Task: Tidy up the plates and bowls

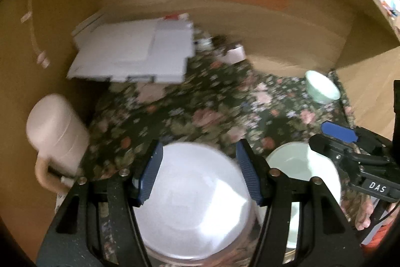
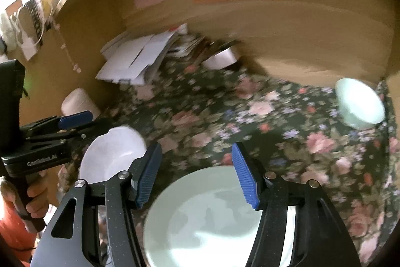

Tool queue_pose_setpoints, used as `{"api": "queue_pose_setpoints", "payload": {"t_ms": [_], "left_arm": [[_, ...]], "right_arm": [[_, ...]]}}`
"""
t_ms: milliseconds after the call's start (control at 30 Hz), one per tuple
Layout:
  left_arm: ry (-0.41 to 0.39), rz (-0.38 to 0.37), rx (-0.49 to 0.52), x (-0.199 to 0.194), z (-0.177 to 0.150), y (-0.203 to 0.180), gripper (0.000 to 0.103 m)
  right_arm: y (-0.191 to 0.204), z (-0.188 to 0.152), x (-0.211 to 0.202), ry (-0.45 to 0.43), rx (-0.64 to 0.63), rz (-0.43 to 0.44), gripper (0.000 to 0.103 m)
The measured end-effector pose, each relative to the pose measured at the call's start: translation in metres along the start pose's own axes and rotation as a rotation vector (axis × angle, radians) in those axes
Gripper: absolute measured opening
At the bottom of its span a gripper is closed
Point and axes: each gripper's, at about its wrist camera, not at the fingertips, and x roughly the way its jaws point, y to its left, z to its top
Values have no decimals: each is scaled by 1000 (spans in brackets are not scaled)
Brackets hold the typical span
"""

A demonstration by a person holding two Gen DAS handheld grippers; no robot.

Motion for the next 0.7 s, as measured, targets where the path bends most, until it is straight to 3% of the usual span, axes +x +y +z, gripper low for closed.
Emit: {"api": "queue_pose_setpoints", "payload": {"t_ms": [333, 467, 700], "left_arm": [[-15, -83, 88, 22, 41, -68, 61], [23, -129, 101, 43, 58, -92, 62], [63, -143, 149, 81, 79, -133, 62]], "right_arm": [[-64, 19, -31, -78, 56, -127, 57], [-91, 24, -37, -85, 82, -177, 57], [-145, 26, -35, -72, 156, -264, 57]]}}
